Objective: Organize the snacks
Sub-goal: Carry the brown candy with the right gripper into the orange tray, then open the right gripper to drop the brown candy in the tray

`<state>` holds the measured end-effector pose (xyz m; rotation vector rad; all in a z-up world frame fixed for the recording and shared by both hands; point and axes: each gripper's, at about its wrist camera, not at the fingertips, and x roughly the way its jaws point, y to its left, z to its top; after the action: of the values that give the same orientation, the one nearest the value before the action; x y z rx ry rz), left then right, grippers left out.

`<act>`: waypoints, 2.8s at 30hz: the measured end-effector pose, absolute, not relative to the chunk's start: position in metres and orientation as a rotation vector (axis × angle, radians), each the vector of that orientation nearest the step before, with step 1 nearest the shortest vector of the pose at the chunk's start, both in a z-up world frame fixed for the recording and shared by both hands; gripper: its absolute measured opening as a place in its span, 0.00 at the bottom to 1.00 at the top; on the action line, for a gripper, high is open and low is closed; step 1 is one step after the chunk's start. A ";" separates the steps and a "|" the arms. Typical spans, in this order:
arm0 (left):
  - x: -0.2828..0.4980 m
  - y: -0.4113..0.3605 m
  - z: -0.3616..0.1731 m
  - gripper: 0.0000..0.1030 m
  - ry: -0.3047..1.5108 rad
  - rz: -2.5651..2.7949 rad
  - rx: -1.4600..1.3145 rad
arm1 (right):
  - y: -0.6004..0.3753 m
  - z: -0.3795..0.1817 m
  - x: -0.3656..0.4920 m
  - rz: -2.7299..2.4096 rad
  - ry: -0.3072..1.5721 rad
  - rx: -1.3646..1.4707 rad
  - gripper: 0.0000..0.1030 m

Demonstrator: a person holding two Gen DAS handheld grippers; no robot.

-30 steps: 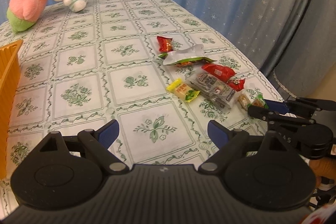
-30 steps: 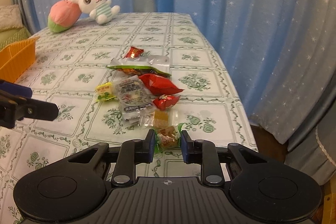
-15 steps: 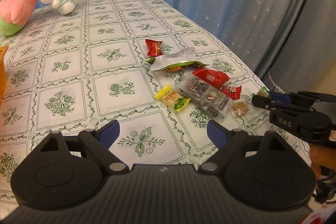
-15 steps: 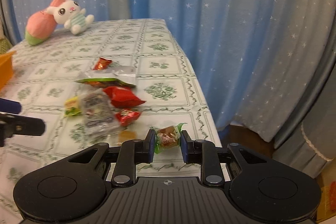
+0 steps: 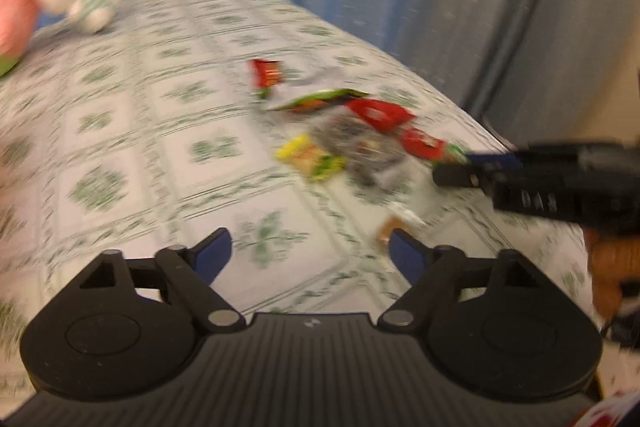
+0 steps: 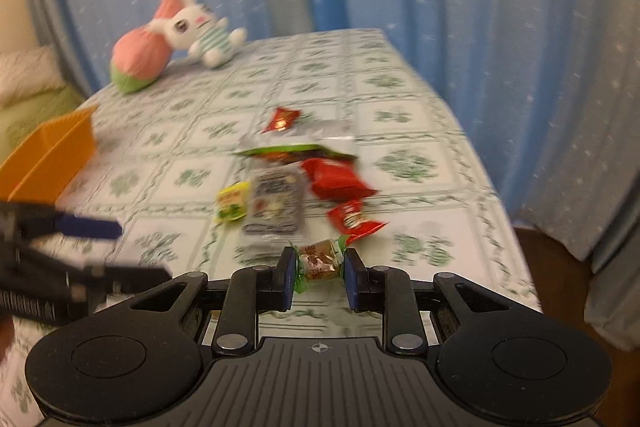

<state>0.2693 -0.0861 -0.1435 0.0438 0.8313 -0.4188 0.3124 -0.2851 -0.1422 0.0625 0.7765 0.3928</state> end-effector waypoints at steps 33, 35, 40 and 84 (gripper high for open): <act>0.230 -0.009 -0.064 0.18 0.796 -0.203 0.041 | -0.235 -0.059 0.280 0.441 0.720 0.081 0.25; 0.222 0.010 -0.052 0.18 0.790 -0.168 0.031 | -0.218 -0.046 0.278 0.475 0.708 0.083 0.25; 0.201 0.058 -0.028 0.18 0.775 -0.079 0.006 | -0.165 -0.021 0.270 0.574 0.686 0.068 0.25; 0.158 0.246 -0.053 0.44 0.798 0.170 -0.088 | 0.053 -0.048 0.272 0.789 0.786 -0.034 0.25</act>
<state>0.1582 0.2464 -0.0531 -0.0877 0.7977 0.1703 0.2718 0.0533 -0.0479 -0.0339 0.7856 0.7888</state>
